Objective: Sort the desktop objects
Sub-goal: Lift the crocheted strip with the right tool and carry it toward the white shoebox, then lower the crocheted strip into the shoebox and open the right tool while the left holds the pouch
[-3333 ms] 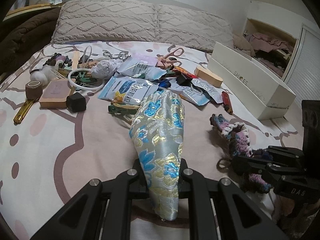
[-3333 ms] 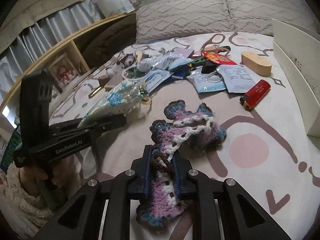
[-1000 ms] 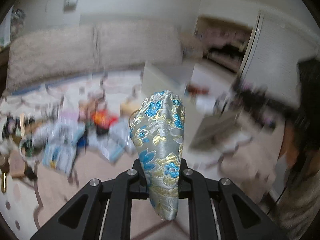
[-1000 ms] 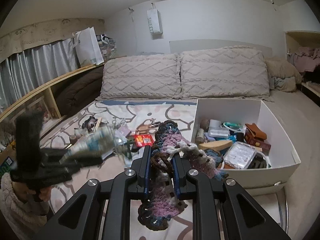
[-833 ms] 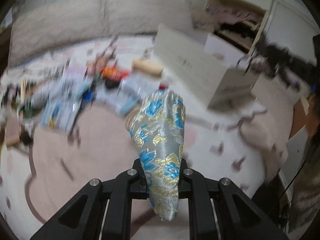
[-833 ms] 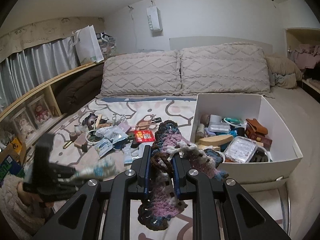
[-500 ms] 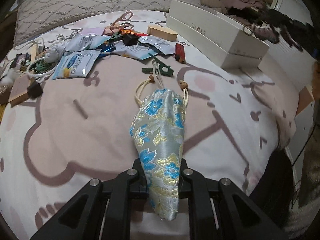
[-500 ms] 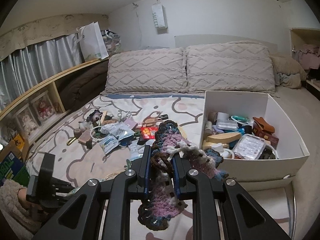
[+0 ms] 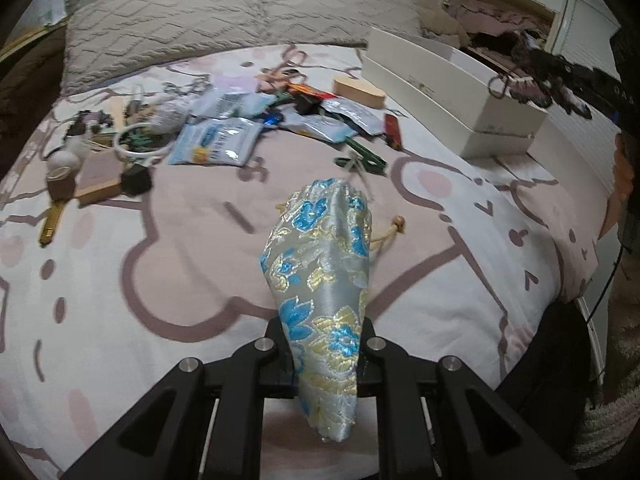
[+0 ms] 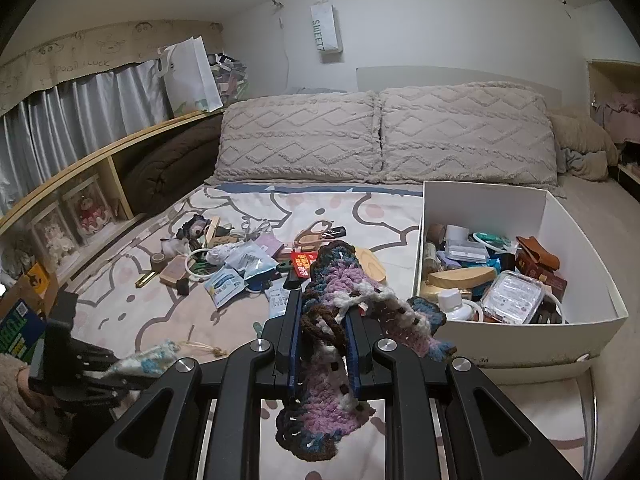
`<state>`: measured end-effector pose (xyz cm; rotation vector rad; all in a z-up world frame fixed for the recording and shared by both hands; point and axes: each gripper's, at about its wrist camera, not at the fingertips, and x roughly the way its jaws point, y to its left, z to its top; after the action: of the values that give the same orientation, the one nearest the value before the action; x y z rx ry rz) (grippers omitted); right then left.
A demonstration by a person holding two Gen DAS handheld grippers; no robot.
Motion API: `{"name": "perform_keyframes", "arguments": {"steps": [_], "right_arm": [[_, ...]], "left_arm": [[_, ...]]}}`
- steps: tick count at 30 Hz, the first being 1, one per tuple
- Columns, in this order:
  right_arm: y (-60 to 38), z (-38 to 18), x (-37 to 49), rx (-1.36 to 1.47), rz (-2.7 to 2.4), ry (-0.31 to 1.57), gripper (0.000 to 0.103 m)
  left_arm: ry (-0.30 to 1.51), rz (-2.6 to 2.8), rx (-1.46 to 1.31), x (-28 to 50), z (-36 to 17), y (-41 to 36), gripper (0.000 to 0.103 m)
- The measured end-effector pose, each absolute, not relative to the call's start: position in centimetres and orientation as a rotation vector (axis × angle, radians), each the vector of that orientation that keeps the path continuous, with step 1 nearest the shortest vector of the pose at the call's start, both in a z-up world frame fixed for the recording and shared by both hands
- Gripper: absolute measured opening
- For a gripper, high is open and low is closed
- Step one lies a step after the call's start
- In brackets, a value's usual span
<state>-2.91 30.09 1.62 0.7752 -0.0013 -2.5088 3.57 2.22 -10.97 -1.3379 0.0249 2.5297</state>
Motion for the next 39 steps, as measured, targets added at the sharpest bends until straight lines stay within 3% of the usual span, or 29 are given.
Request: {"name": "perform_keyframes", "arguments": {"steps": [20, 39], "right_arm": [[32.7, 5.8, -5.2, 0.717, -2.566, -0.059, 0.019], [40.1, 8.1, -13.6, 0.809, -2.731, -0.047, 0.019]], "left_arm": [[-0.085, 2.579, -0.978, -0.7, -3.0, 5.1, 0.014], [-0.010, 2.517, -0.801, -6.7, 1.2, 14.6, 0.014]]}}
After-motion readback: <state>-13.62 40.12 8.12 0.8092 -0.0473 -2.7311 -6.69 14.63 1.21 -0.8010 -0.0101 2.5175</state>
